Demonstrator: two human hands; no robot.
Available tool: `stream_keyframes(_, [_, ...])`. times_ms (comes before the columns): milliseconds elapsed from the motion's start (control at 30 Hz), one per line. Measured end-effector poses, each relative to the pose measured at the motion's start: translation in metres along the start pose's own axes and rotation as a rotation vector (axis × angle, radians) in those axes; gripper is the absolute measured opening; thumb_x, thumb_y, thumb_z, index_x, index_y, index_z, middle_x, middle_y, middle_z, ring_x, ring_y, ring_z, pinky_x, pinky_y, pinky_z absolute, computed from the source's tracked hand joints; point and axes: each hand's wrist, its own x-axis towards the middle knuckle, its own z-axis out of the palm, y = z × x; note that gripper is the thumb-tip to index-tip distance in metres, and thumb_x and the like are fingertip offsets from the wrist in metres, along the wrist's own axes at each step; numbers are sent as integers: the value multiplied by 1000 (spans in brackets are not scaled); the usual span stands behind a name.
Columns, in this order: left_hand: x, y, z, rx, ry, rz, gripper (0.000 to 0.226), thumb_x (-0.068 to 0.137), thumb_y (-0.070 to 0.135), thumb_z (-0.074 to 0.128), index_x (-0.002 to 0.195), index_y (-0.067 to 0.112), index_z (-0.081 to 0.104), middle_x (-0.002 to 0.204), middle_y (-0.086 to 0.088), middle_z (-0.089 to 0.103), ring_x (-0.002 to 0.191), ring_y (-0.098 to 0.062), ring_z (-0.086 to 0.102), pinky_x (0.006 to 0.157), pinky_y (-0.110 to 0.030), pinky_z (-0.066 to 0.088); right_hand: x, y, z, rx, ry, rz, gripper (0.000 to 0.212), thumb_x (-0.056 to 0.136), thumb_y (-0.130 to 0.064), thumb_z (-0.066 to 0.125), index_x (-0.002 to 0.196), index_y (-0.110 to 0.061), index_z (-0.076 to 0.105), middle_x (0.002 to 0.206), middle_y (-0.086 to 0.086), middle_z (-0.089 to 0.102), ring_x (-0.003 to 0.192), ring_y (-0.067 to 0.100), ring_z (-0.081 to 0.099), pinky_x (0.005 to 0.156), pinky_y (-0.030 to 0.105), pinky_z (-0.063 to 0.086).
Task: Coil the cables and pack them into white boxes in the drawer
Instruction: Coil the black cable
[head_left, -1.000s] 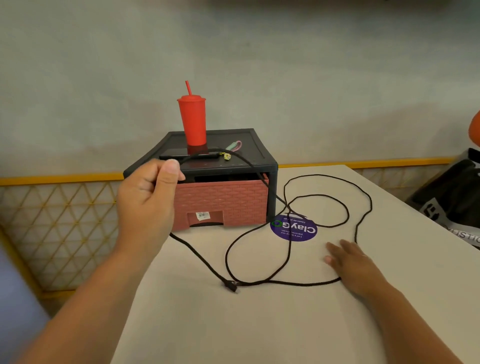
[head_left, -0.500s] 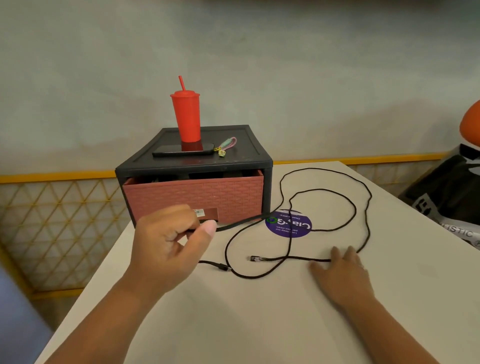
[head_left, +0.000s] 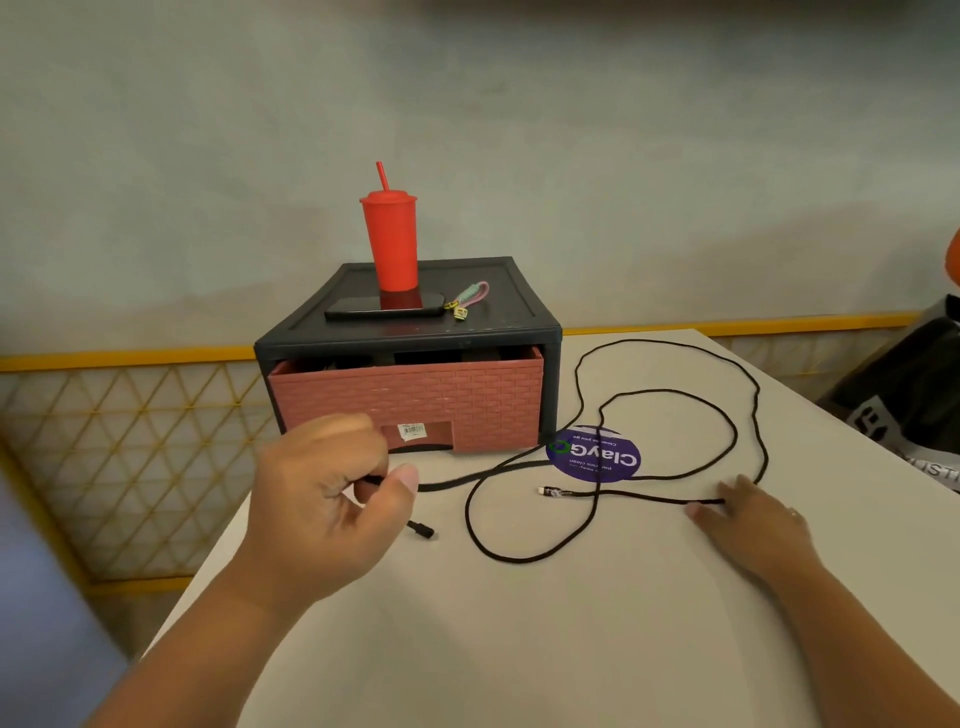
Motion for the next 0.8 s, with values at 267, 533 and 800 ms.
stream_keyframes(267, [-4,1,8,11,-11,-11,34,80,22,51,50,13,38,54,3,32,49,-8,29,48,-17,22,12,17,-1,66,94,159,38,92,-20,38,129,-11,42,128,17,42,119,34,42,99,44,36])
stream_keyframes(533, [-18,4,10,20,-91,-11,39,78,22,53,45,7,38,48,4,32,48,-8,30,48,-17,23,22,32,-18,164,238,42,57,78,15,47,132,-4,50,146,16,34,129,37,38,107,45,35])
stream_keyframes(800, [-41,6,33,-17,-173,-10,35,77,23,56,49,14,36,49,6,30,48,-8,28,47,-18,22,-26,-15,-13,330,541,-378,70,60,33,41,116,-3,63,131,20,53,116,41,53,97,42,39])
